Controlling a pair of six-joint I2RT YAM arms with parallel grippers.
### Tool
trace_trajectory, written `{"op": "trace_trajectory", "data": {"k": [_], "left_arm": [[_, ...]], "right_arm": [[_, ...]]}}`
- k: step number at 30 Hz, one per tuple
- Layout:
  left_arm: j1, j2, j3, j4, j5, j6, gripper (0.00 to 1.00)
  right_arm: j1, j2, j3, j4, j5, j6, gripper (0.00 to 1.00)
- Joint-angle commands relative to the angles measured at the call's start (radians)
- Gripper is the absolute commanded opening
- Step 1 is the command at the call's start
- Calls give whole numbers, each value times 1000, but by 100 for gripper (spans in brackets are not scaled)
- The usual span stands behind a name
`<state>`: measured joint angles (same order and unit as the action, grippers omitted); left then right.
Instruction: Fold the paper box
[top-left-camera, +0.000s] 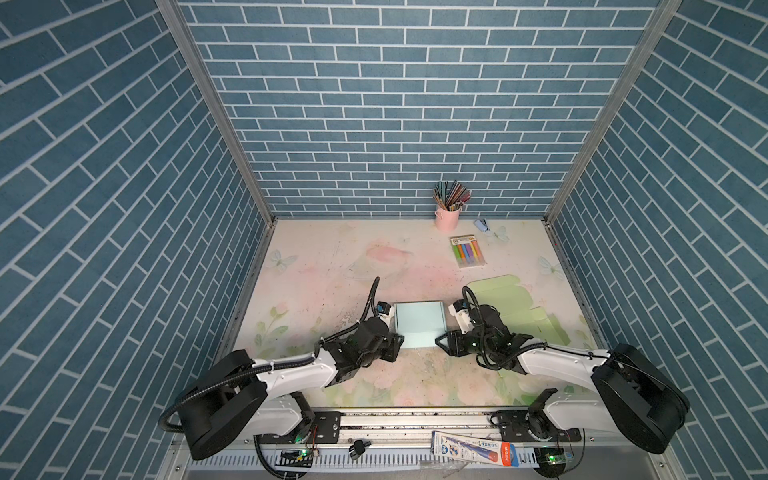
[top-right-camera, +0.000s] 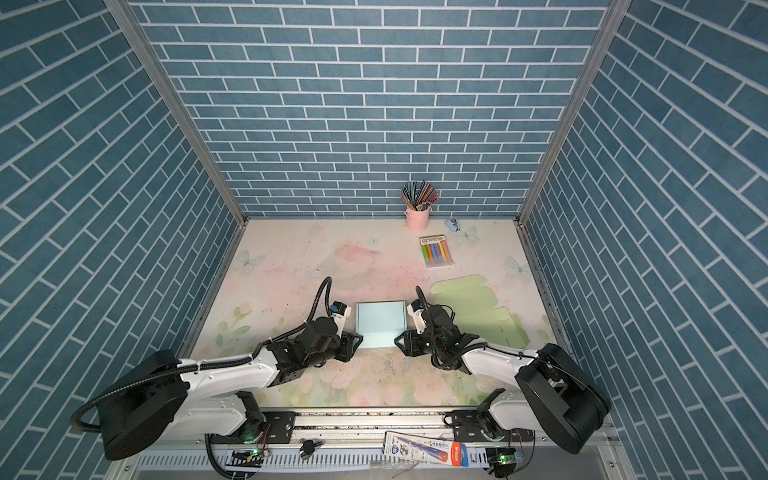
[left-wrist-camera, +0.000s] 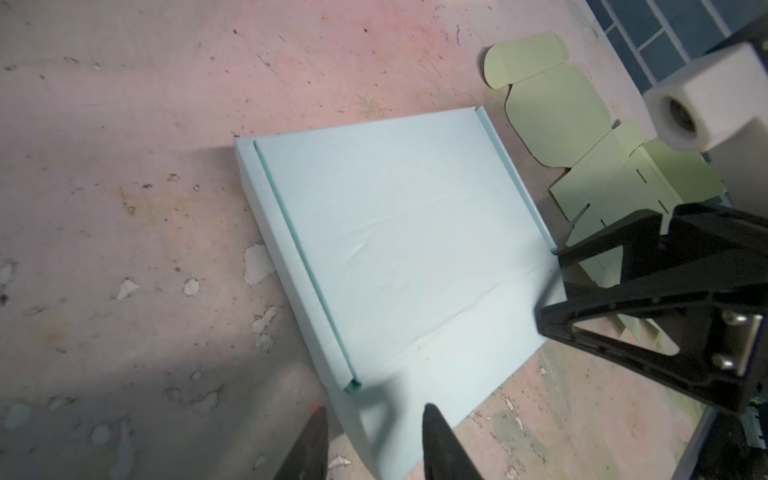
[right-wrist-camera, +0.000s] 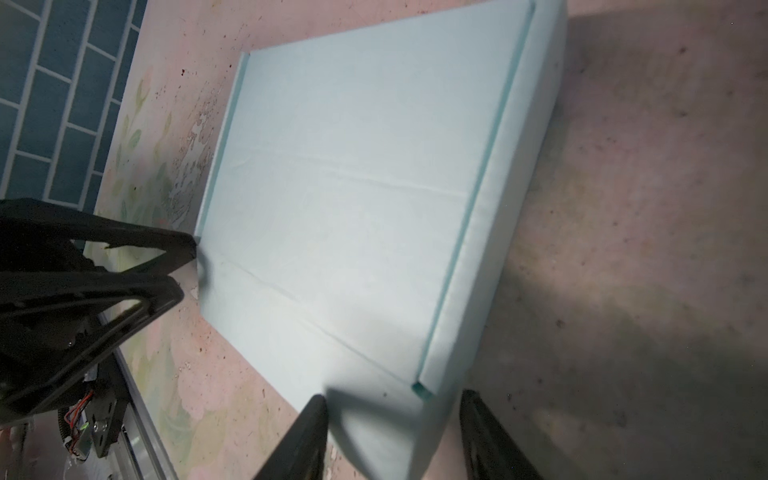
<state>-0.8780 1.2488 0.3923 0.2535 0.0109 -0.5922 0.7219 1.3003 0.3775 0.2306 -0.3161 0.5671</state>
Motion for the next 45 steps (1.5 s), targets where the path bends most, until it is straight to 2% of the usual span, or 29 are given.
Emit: {"op": "trace_trajectory", "data": {"k": [1,6,8,11,13,19,25,36,45], "left_arm": [[31,-27,-7,-41,17,36,39],[108,-3,44,-45,50,104,40],[159,35,85,-36,70,138,44],[234,119,163,-4,116,188,55],[259,196,247,-22,120,234,56],[279,431,451,-37,180,292,56],[280,558,508,-31,223,301,56],[277,555,470,-44,243,320,49],[268,520,461,-78,239,329,45]], "right_arm": [[5,13,20,-21,24,-34,51],[5,11,31,-30,29,-44,50],[4,11,34,-36,34,-47,50],[5,14,38,-37,37,-51,49],[4,18,40,-34,36,-54,49],[2,31,50,-35,52,-71,46],[-2,75,78,-39,71,-110,44],[-14,151,118,-17,88,-151,40],[-66,107,77,-44,132,-152,43]]}}
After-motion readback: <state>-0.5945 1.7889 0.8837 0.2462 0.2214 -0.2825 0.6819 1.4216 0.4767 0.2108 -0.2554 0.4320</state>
